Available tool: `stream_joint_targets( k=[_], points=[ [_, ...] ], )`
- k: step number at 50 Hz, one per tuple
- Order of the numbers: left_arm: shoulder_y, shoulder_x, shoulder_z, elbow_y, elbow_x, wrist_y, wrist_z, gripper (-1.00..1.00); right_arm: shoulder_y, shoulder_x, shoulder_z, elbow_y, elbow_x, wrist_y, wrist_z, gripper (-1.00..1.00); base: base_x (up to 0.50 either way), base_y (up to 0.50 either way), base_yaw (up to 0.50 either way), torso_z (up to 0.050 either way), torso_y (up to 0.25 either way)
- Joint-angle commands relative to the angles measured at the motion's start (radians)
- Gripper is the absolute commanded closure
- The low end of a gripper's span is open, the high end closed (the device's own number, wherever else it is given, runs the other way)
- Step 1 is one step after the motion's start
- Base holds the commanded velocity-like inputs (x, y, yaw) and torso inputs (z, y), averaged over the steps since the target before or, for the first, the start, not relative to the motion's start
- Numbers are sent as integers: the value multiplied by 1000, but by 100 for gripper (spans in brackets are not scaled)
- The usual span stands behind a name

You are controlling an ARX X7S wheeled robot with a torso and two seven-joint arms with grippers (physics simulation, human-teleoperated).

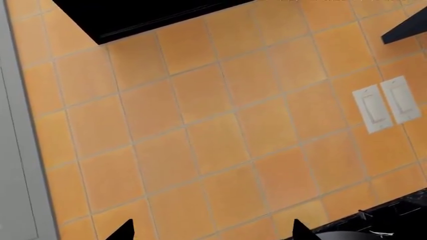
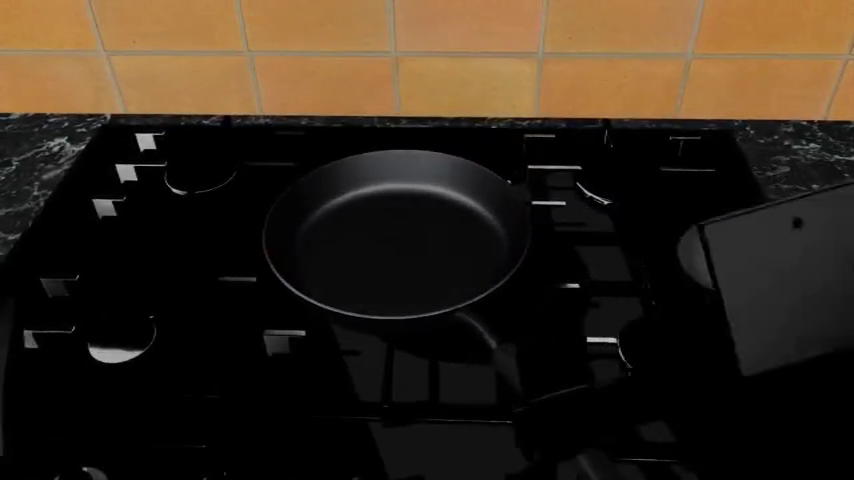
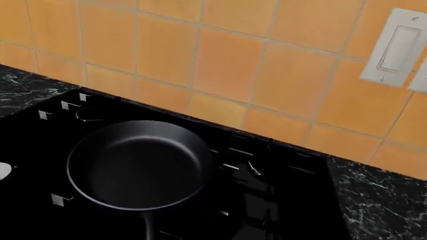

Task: Pick up the pan and dump the vegetables in it onto the plate. Then return the pan to the stove.

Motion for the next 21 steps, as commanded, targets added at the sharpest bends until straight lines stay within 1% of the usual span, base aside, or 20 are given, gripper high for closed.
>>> stream_joint_targets(
  k=[1, 7, 10, 14, 18, 21],
  points=[
    [-14, 32, -27, 0, -41, -7, 0, -100, -135, 216, 103, -191, 29, -193, 32, -100, 0, 0, 0, 0, 0],
    [-6, 50, -46, 0, -55, -14, 0, -100, -219, 317, 113, -255, 6, -311, 34, -100, 0, 0, 0, 0, 0],
    [-19, 60, -43, 0, -64, -11, 0, -100, -234, 360, 118, -281, 8, -350, 42, -100, 0, 0, 0, 0, 0],
    [-18, 78, -66, 0, -84, -18, 0, -100, -253, 413, 116, -293, 2, -412, 38, -100, 0, 0, 0, 0, 0],
    [-19, 98, -84, 0, -101, -23, 1, -100, -253, 433, 121, -299, -2, -438, 41, -100, 0, 0, 0, 0, 0],
    [-14, 131, -117, 0, -124, -35, 1, -100, -244, 435, 132, -301, 8, -433, 54, -100, 0, 0, 0, 0, 0]
  ],
)
